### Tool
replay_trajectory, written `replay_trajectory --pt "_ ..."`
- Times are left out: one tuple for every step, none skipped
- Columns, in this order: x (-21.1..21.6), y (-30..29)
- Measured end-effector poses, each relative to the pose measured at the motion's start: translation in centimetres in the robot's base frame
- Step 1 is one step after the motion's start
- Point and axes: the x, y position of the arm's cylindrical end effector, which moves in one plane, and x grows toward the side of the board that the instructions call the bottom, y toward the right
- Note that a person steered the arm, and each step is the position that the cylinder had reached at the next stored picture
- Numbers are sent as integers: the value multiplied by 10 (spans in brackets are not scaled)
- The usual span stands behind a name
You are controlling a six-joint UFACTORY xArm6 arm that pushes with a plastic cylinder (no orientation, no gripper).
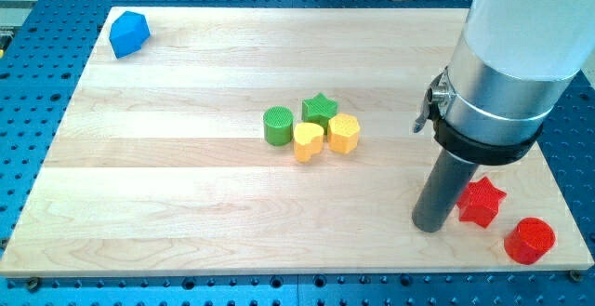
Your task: Move the red star diagonal to the red circle
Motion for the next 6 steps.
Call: replay_trajectory --pt "-9 22" --pt "-19 22" --pt "-28 23" --pt "-40 28" --pt "-43 48" --pt "-67 55"
